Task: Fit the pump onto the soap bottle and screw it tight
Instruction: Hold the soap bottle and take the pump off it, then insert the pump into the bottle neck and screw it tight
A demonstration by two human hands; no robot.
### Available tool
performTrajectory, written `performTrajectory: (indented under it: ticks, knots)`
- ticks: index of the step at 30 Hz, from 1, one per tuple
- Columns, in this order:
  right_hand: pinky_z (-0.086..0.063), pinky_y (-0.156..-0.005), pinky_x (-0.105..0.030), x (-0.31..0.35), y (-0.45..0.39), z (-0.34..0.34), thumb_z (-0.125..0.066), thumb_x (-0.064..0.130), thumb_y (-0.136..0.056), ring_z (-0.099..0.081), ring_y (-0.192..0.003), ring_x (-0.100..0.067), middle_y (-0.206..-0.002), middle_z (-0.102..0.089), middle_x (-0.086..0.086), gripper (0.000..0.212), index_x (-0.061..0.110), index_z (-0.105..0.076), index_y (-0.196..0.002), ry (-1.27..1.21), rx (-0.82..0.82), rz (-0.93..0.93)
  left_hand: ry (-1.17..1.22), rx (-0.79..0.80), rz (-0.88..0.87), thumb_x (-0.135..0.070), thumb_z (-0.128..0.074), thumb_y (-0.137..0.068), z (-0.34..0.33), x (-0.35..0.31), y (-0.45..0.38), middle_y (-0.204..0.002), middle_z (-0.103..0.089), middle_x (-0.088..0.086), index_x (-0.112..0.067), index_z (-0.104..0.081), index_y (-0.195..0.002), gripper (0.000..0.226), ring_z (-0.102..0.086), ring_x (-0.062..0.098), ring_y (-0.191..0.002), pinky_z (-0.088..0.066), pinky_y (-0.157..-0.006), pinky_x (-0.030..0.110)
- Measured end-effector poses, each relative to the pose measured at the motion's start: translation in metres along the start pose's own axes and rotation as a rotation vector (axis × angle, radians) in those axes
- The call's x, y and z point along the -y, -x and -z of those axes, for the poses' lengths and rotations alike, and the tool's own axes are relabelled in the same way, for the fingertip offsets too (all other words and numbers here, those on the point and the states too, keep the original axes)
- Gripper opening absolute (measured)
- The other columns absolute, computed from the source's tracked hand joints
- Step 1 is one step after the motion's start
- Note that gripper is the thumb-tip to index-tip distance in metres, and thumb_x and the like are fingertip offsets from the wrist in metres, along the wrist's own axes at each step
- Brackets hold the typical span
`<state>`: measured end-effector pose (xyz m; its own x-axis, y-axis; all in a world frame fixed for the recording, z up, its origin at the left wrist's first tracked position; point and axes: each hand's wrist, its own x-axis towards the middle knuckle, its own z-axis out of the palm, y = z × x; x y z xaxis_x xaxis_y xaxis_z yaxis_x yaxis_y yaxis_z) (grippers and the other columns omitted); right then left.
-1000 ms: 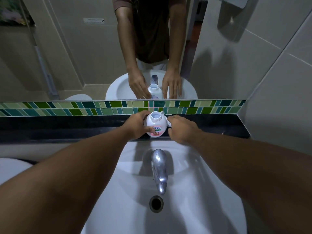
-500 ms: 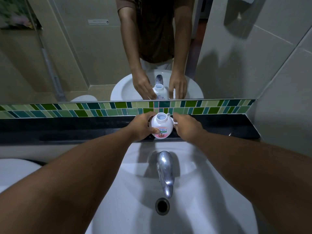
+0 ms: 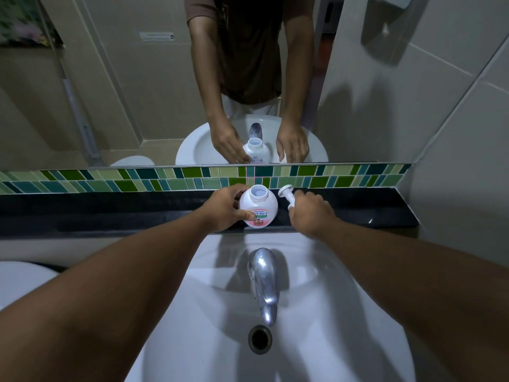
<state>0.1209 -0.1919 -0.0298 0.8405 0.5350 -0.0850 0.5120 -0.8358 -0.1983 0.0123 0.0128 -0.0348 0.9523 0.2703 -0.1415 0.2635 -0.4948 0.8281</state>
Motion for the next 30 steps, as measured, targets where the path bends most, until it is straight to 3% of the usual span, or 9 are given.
performTrajectory:
  ticks: [6,9,11,14,17,21,24,30]
  knots:
    - [-0.051,-0.086,-0.042,-0.002,0.004,0.021,-0.063,0.031,-0.094,-0.061,-0.107,-0.037,-0.120,-0.063,-0.013,0.037,0.011,-0.062,-0.125,-0.238,-0.114,-0.027,0.007,0.005,0.002,-0.010,-0.091,-0.072,0.000,-0.002,0.000,-0.121,-0.073,0.005,-0.017,-0.060,-0.130,0.066,-0.071,0.022,-0.107,-0.057,-0.095,0.042]
    - [-0.045,-0.081,-0.035,0.005,0.001,0.043,-0.068,0.024,-0.092,-0.060,-0.100,-0.032,-0.112,-0.063,-0.013,0.035,0.009,-0.066,-0.123,-0.447,-0.224,0.086,0.005,0.002,0.005,-0.011,-0.092,-0.072,0.000,-0.003,0.000,-0.120,-0.073,0.005,-0.017,-0.062,-0.127,0.064,-0.071,0.023,-0.106,-0.057,-0.095,0.041]
    - [-0.048,-0.081,-0.033,0.015,0.001,0.061,-0.069,0.021,-0.092,-0.060,-0.091,-0.022,-0.107,-0.062,-0.010,0.030,0.011,-0.069,-0.121,-0.576,-0.287,0.163,0.004,-0.005,0.009,-0.010,-0.092,-0.071,0.000,-0.003,0.000,-0.119,-0.073,0.005,-0.018,-0.062,-0.125,0.062,-0.071,0.024,-0.106,-0.057,-0.095,0.041]
    - [-0.058,-0.086,-0.026,0.032,-0.001,0.085,-0.074,0.024,-0.091,-0.070,-0.094,-0.014,-0.116,-0.064,-0.005,0.032,0.017,-0.069,-0.122,-0.807,-0.338,0.237,-0.009,-0.007,0.016,-0.011,-0.093,-0.069,0.000,0.000,-0.001,-0.116,-0.074,0.004,-0.018,-0.064,-0.124,0.063,-0.072,0.023,-0.105,-0.057,-0.097,0.046]
    - [-0.055,-0.082,-0.014,0.048,0.001,0.100,-0.075,0.019,-0.093,-0.071,-0.099,-0.009,-0.120,-0.067,-0.005,0.030,0.015,-0.067,-0.121,-0.930,-0.353,0.308,-0.027,-0.012,0.015,-0.013,-0.094,-0.068,0.001,0.002,-0.002,-0.115,-0.075,0.002,-0.020,-0.065,-0.122,0.062,-0.072,0.022,-0.104,-0.056,-0.098,0.048]
    - [-0.060,-0.092,-0.031,0.054,0.002,0.093,-0.076,0.021,-0.091,-0.071,-0.106,-0.013,-0.124,-0.066,-0.006,0.037,0.013,-0.066,-0.126,-0.905,-0.340,0.373,-0.031,-0.015,0.003,-0.013,-0.094,-0.069,-0.001,0.002,-0.003,-0.115,-0.074,0.002,-0.021,-0.064,-0.123,0.062,-0.071,0.022,-0.105,-0.056,-0.099,0.045]
    - [-0.061,-0.092,-0.042,0.053,0.003,0.077,-0.076,0.025,-0.088,-0.072,-0.106,-0.017,-0.122,-0.064,-0.006,0.040,0.014,-0.066,-0.126,-0.847,-0.295,0.361,-0.026,-0.015,-0.003,-0.011,-0.093,-0.070,-0.001,0.002,-0.002,-0.116,-0.074,0.003,-0.019,-0.064,-0.124,0.062,-0.071,0.021,-0.106,-0.056,-0.099,0.042]
    - [-0.061,-0.090,-0.048,0.049,0.009,0.044,-0.076,0.025,-0.083,-0.073,-0.099,-0.021,-0.112,-0.069,-0.007,0.036,0.018,-0.069,-0.118,-0.793,-0.216,0.320,-0.049,-0.013,-0.009,-0.014,-0.094,-0.070,0.000,0.000,-0.002,-0.115,-0.075,0.001,-0.017,-0.066,-0.124,0.062,-0.072,0.019,-0.103,-0.056,-0.098,0.042]
